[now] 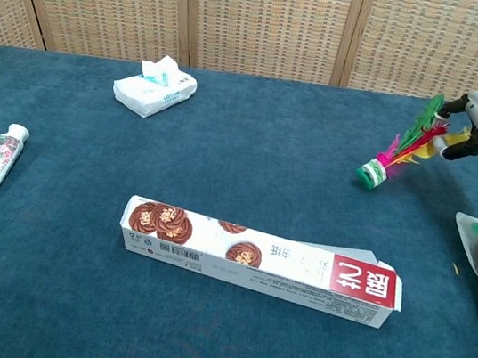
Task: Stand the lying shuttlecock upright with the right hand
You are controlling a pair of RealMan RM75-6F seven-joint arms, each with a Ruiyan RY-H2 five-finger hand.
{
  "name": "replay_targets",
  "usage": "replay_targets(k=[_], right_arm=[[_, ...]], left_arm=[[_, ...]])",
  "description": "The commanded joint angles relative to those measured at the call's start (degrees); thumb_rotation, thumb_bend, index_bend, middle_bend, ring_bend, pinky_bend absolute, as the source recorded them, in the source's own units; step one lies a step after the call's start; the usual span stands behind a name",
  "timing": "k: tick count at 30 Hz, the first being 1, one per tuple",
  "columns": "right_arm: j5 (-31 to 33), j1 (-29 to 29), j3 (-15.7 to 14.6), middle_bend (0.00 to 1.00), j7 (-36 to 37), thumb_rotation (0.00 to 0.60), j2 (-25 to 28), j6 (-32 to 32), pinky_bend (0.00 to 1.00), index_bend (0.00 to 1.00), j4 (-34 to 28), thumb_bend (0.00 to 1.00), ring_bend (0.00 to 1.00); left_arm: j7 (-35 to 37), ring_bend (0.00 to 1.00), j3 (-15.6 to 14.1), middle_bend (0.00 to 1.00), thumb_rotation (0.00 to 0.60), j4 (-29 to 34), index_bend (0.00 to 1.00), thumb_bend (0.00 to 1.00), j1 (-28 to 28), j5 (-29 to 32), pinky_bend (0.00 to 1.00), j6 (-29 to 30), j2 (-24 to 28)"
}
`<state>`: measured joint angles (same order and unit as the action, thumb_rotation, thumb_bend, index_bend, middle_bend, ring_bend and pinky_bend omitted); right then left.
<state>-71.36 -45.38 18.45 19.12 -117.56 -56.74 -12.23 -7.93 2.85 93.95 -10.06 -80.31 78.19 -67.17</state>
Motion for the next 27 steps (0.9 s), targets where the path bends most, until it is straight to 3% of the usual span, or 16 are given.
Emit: replay_targets(k=[1,4,10,20,27], right_arm=[[-0.58,0.83,-0.32,0.29,-0.2,0.6,1.03,-2.44,0.13,0.57,-1.16,0.47,0.07],[-1.5,1.59,-0.97,0.29,-1.05,0.6,2.24,-5.39,0.13,0.57,-2.05,0.47,0.07],[-6.58,4.96,-5.6,0.29,-5.58,0.6,6.26,-14.14,0.13,0.57,-4.27,0.47,0.07],[-8.59,8.14,-7.56,0.29,-11.61,0.6,10.83,-18.01,0.13,0.57,-10.82,0.47,0.07],[-8.8,8.86,-7.79,0.29,-15.12,0.6,11.42,-18.44,0.13,0.57,-11.14,0.47,0.07]], left_arm=[[0.15,0.0,-0.05,0.0,0.6,0.09,0.0,0.1,0.05,-0.17,0.0,0.11,0.09],[0.53,0.0,-0.09,0.0,0.6,0.25,0.0,0.1,0.13,-0.46,0.0,0.34,0.26],[1.37,0.0,-0.46,0.0,0.6,0.84,0.0,0.1,0.33,-1.06,0.0,0.42,0.9],[2.38,0.0,-0.97,0.0,0.6,2.05,0.0,0.1,0.79,-3.13,0.0,1.73,1.71],[2.51,0.0,-1.25,0.0,0.6,2.59,0.0,0.1,1.06,-3.81,0.0,2.19,1.98]])
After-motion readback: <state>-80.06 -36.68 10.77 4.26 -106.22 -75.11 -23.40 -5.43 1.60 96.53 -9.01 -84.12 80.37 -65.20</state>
